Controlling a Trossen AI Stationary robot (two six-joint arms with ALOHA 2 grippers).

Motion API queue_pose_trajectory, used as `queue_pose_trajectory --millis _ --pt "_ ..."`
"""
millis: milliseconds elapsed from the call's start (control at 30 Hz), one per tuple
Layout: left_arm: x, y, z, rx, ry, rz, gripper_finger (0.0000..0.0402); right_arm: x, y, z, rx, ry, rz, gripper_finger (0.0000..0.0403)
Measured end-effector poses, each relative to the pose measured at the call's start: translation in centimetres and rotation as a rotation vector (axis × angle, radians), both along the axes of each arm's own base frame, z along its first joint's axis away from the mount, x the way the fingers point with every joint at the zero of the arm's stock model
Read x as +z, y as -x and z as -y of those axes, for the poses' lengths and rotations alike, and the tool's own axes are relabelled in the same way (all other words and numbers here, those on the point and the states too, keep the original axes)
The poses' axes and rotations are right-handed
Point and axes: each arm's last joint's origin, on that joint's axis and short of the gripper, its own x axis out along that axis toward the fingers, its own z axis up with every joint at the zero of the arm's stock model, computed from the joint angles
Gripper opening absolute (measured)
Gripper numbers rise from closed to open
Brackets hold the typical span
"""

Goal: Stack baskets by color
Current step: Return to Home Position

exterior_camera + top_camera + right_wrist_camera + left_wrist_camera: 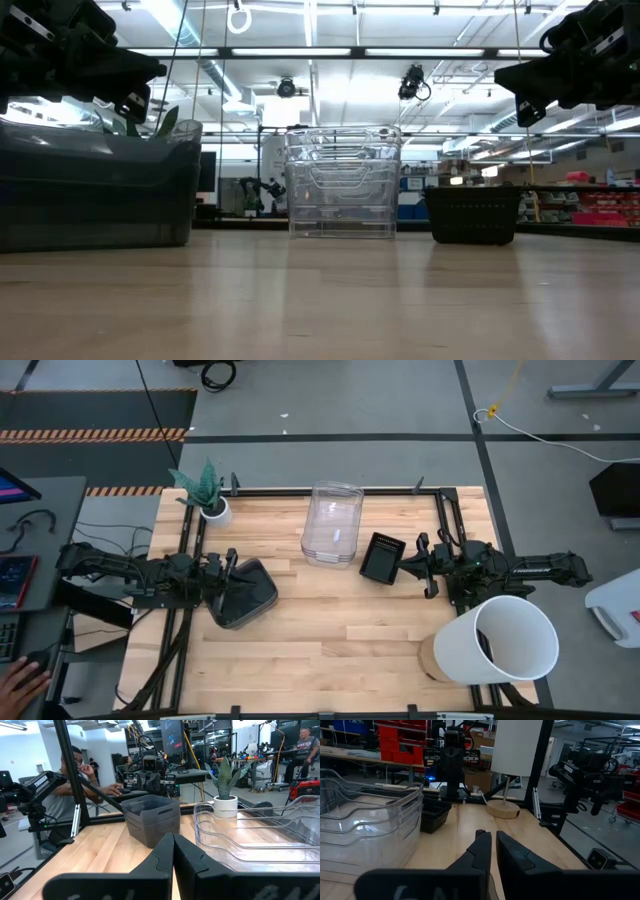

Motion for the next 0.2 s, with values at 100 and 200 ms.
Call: queue_pose_trajectory --millis 100,200 --pt "0.01 0.0 0.0 0.0 0.0 0.0 0.0028 0.0 0.0 0.0 0.0 0.0 0.0 0.0012" --pt "0.0 0.0 0.0 0.0 0.0 0.0 0.0026 0.0 0.0 0.0 0.0 0.0 0.0 0.0012"
